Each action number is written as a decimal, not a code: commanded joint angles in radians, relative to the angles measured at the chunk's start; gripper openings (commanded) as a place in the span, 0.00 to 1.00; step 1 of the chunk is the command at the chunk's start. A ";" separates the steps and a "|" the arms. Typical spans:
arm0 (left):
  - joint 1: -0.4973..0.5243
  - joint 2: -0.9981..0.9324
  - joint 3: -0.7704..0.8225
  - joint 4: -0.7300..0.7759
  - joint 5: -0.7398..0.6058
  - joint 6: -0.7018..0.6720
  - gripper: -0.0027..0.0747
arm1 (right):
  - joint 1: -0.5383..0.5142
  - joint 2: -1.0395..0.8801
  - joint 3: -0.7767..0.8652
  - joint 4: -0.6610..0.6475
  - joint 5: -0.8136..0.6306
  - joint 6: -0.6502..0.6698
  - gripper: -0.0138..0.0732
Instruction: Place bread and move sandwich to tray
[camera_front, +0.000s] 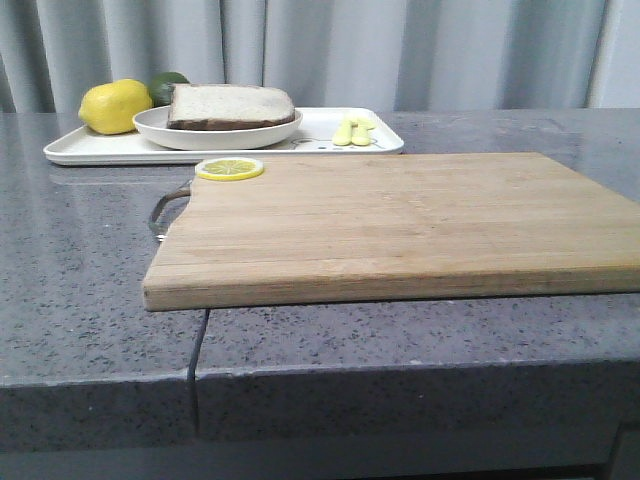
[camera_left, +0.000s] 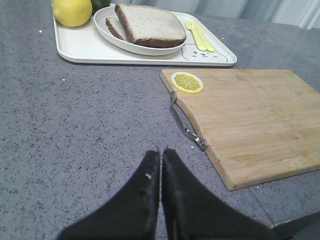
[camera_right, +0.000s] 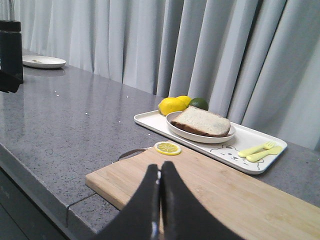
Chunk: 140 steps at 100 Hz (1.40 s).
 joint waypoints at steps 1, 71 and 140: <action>-0.007 -0.039 -0.001 -0.034 -0.050 0.004 0.01 | -0.006 -0.003 -0.017 0.008 -0.081 0.002 0.09; -0.007 -0.072 0.005 -0.034 -0.043 0.004 0.01 | -0.006 -0.003 -0.017 0.018 -0.086 0.002 0.09; -0.029 -0.212 0.349 0.344 -0.830 -0.083 0.01 | -0.006 -0.003 -0.017 0.018 -0.086 0.002 0.09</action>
